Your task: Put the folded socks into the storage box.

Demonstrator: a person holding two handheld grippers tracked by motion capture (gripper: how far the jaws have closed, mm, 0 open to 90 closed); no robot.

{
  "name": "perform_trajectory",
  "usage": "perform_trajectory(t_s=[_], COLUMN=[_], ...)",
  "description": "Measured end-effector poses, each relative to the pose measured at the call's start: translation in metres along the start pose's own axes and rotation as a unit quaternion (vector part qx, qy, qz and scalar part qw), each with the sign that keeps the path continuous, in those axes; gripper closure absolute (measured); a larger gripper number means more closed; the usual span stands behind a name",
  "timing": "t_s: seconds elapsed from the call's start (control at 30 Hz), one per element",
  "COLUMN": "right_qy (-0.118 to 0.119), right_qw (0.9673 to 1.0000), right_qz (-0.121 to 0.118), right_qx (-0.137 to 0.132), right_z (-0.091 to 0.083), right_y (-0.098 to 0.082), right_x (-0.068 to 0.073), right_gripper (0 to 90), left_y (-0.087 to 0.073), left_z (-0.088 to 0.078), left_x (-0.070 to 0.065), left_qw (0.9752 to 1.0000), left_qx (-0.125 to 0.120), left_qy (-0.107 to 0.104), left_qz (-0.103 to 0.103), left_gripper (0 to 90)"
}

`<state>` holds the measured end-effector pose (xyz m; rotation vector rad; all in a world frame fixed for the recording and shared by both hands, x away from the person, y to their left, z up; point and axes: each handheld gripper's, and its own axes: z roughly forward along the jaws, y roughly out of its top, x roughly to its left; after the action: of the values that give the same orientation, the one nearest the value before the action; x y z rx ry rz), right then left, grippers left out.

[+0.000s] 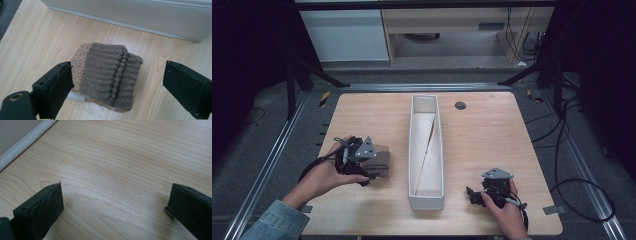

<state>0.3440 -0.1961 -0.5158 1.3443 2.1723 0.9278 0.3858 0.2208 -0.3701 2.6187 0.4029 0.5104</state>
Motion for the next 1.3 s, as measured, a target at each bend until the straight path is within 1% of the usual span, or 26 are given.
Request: perform_trajectory(t_s=[0.07,0.17,0.2,0.3,0.37,0.43,0.47,0.5,0.6,0.73,0.77,0.8,0.87,0.93,1.0,1.1,1.2,1.3], right_qy=[0.000,0.000,0.000,0.000,0.000,0.000,0.000,0.000,0.000,0.000,0.000,0.000,0.000,0.000,0.000,0.000,0.000,0.000], right_qw=[1.0000,1.0000,1.0000,1.0000,1.0000,1.0000,1.0000,1.0000,1.0000,1.0000,1.0000,1.0000,1.0000,1.0000,1.0000,1.0000,1.0000,1.0000], right_qz=[0.000,0.000,0.000,0.000,0.000,0.000,0.000,0.000,0.000,0.000,0.000,0.000,0.000,0.000,0.000,0.000,0.000,0.000], right_qx=[0.000,0.000,0.000,0.000,0.000,0.000,0.000,0.000,0.000,0.000,0.000,0.000,0.000,0.000,0.000,0.000,0.000,0.000], right_z=[0.000,0.000,0.000,0.000,0.000,0.000,0.000,0.000,0.000,0.000,0.000,0.000,0.000,0.000,0.000,0.000,0.000,0.000], right_y=[0.000,0.000,0.000,0.000,0.000,0.000,0.000,0.000,0.000,0.000,0.000,0.000,0.000,0.000,0.000,0.000,0.000,0.000], right_x=[0.000,0.000,0.000,0.000,0.000,0.000,0.000,0.000,0.000,0.000,0.000,0.000,0.000,0.000,0.000,0.000,0.000,0.000], right_gripper=[0.4,0.4,0.4,0.4,0.4,0.4,0.4,0.4,0.4,0.4,0.4,0.4,0.4,0.4,0.4,0.4,0.4,0.4], left_y=[0.001,0.001,0.001,0.001,0.001,-0.001,-0.001,-0.003,-0.006,-0.011,-0.012,-0.013,-0.014,-0.017,-0.019,-0.020,-0.018,-0.018], left_z=[0.003,0.009,0.009,0.014,0.018,0.024,0.024,0.029,0.034,0.039,0.040,0.040,0.040,0.040,0.041,0.043,0.048,0.054], left_x=[-0.001,-0.002,-0.002,-0.004,-0.005,-0.005,-0.005,-0.005,-0.005,-0.003,-0.002,-0.001,0.000,0.001,0.002,0.002,0.002,0.002], left_qw=[0.9999,0.9996,0.9996,0.9993,0.9988,0.9985,0.9985,0.9980,0.9977,0.9977,0.9974,0.9976,0.9977,0.9979,0.9979,0.9975,0.9968,0.9959], left_qx=[0.010,0.015,0.015,0.022,0.030,0.037,0.037,0.044,0.048,0.052,0.055,0.053,0.052,0.045,0.045,0.051,0.059,0.066], left_qy=[-0.003,-0.009,-0.009,-0.010,-0.013,-0.019,-0.019,-0.021,-0.024,-0.029,-0.030,-0.032,-0.031,-0.033,-0.035,-0.036,-0.033,-0.038], left_qz=[0.009,0.021,0.021,0.031,0.035,0.037,0.037,0.039,0.041,0.034,0.035,0.032,0.032,0.034,0.032,0.034,0.043,0.048], left_gripper=[9.1,12.8,13.2,14.3,15.6,17.7,18.1,18.2,19.3,19.4,19.4,19.3,19.3,19.3,19.6,20.0,20.4,23.8])
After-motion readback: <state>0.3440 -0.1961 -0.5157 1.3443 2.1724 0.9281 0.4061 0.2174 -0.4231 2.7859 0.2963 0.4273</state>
